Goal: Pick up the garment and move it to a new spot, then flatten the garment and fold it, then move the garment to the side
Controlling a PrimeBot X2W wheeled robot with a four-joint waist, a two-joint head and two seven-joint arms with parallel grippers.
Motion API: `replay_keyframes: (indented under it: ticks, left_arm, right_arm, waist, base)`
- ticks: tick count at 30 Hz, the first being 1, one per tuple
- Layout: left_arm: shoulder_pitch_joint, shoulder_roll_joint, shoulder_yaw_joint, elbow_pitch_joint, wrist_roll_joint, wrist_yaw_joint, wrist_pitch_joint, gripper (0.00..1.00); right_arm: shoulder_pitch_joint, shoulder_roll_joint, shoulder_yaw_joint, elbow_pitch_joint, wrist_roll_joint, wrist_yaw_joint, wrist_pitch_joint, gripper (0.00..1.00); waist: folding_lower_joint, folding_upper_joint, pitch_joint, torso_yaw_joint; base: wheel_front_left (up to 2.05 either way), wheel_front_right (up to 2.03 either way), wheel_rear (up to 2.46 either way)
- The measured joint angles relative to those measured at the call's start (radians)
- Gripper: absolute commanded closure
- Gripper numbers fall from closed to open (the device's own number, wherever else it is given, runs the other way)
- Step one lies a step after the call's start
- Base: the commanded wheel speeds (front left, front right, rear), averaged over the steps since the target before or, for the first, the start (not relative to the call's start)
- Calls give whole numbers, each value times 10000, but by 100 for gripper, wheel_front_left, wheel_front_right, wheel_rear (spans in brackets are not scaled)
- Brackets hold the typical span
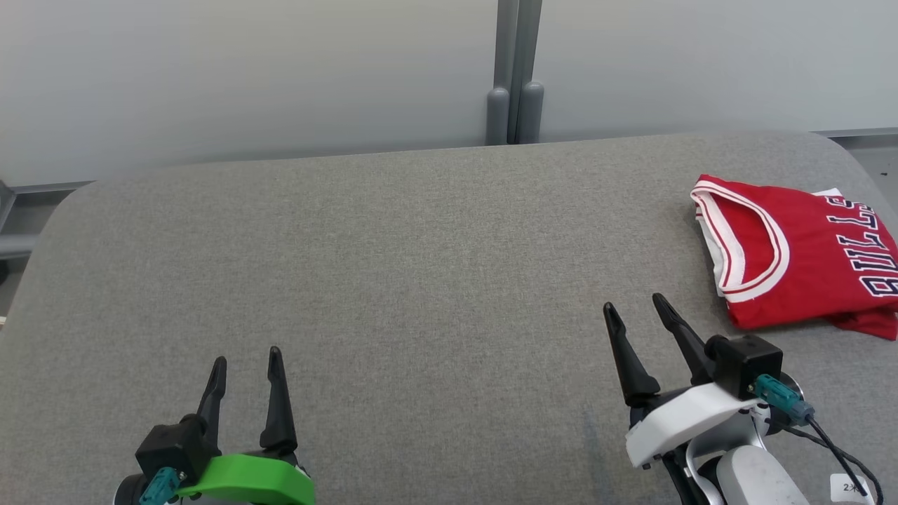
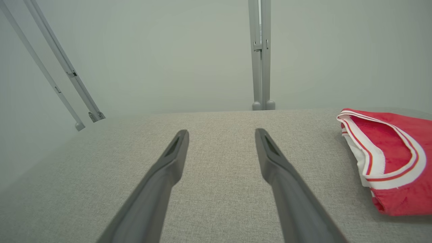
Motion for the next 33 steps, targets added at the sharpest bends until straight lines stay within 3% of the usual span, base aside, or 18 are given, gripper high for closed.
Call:
replay_keyframes:
  ticks: [33]
  left_arm:
    - [72,222,-29,-314,-61,161,-2,0]
  right_arm:
    - [305,0,-575,-299,-121,0,-4,0]
  waist:
    - [1,0,38,24]
  base:
    - [0,0,0]
